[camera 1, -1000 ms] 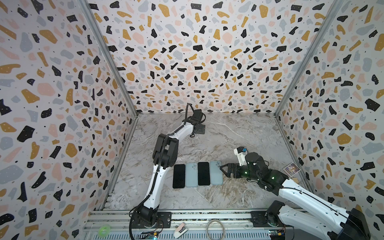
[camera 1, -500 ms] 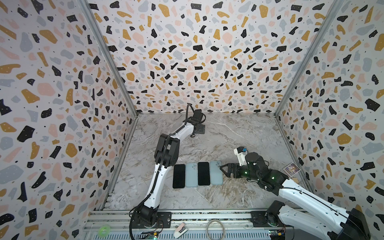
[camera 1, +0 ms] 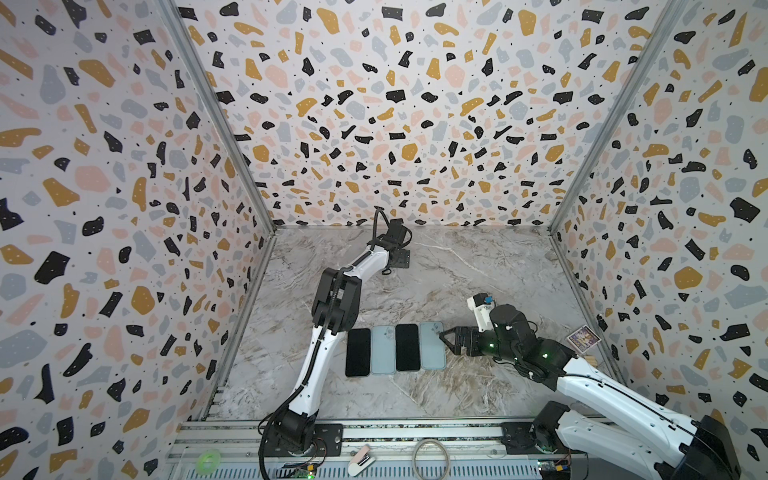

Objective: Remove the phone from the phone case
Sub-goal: 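Raise the left arm and move its gripper over the far black phone, then lower the left gripper and close it on the far black phone's end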

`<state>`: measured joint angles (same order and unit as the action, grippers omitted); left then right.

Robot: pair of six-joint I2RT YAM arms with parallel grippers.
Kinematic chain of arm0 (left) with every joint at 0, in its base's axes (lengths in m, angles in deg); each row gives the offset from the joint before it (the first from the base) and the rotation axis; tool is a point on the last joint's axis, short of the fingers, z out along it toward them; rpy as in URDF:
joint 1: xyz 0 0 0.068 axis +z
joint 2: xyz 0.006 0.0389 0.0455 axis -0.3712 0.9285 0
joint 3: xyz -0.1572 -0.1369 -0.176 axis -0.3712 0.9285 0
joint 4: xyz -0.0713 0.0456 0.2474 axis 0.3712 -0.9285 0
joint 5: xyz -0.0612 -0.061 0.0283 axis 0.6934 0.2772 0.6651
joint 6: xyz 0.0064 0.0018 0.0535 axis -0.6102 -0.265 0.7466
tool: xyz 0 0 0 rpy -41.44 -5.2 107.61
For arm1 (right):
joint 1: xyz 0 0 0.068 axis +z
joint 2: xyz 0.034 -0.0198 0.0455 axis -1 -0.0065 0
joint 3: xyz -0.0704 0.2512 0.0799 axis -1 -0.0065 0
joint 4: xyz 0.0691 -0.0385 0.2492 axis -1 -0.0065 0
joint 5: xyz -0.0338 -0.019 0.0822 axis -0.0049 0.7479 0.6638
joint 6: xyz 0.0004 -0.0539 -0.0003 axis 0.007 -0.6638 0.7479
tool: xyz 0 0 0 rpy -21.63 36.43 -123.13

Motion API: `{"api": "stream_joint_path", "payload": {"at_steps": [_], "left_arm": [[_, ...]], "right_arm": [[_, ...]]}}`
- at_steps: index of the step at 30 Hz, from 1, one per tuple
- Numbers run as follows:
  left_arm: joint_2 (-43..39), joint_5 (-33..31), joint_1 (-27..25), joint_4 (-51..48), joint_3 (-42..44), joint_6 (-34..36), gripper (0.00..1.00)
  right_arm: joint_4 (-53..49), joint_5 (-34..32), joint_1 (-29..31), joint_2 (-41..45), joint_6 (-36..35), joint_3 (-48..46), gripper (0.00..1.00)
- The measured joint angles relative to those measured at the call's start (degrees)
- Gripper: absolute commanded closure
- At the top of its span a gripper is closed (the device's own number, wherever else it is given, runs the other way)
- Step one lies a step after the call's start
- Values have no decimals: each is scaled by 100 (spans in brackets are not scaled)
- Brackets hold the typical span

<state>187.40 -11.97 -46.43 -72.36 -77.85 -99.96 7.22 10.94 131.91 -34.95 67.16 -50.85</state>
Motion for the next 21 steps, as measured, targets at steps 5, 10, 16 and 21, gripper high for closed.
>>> {"api": "stream_joint_path", "payload": {"at_steps": [5, 10, 16, 21], "left_arm": [[208, -28, 35, 79, -289, -15, 11], [334, -68, 61, 164, -463, -15, 12], [372, -83, 79, 179, -509, -17, 13], [509, -90, 103, 240, -713, -17, 14]], "right_arm": [[24, 0, 0, -26, -4, 0, 1], [22, 0, -2, -61, -20, 0, 1], [31, 2, -24, -79, -22, 0, 1], [94, 11, -28, -111, -22, 0, 1]]}}
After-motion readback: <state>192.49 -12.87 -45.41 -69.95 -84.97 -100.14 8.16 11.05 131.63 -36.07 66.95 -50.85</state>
